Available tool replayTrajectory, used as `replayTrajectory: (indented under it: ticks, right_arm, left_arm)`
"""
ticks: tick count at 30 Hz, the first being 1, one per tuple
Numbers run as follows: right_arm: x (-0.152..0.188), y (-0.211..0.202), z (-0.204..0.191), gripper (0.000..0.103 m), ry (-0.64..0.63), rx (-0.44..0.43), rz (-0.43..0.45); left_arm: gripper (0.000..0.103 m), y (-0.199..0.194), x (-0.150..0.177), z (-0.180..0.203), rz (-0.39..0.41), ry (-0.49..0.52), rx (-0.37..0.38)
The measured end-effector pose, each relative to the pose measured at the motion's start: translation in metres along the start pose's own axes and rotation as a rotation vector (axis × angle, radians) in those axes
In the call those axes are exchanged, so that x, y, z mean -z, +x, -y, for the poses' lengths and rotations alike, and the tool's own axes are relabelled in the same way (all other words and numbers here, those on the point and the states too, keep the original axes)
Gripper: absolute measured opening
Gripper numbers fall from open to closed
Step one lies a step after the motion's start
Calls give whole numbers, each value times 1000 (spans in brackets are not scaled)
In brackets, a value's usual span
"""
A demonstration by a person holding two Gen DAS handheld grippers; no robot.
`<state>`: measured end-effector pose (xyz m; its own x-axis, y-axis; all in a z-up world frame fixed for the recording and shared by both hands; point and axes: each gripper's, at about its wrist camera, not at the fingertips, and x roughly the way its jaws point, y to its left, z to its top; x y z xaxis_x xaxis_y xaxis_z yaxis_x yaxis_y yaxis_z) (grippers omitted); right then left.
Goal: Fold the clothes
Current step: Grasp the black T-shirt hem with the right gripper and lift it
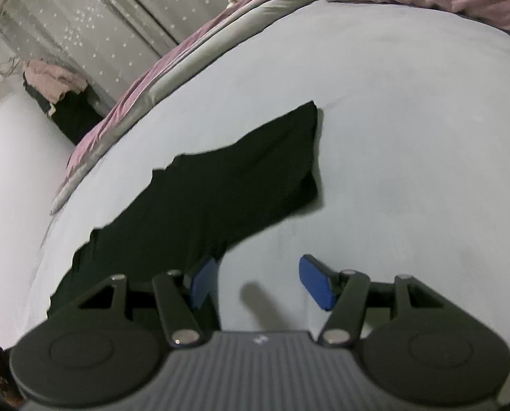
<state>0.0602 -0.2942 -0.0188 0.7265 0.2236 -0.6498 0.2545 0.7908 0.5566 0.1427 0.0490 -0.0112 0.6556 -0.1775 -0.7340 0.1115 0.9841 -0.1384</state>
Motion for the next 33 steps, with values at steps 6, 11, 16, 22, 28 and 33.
replayTrajectory:
  ticks: [6,11,16,22,28,33]
  right_arm:
    - [-14,19,7,57,62,-24,52]
    - [-25,35,12,57,107,-38,99]
    - [-35,48,17,54,129,-45,146]
    - [-51,56,17,53,102,2,188]
    - [-58,76,6,28,11,68,227]
    - [-62,77,-9,7,-8,66,218]
  left_arm:
    - [44,26,-15,2,55,-39,23]
    - [47,36,-16,3,109,-37,27]
    - [55,41,-5,7,189,-27,23]
    - [59,42,-1,6,221,-23,43]
    - [60,45,-3,-9,229,-100,115]
    - [60,45,-3,-9,229,-109,125]
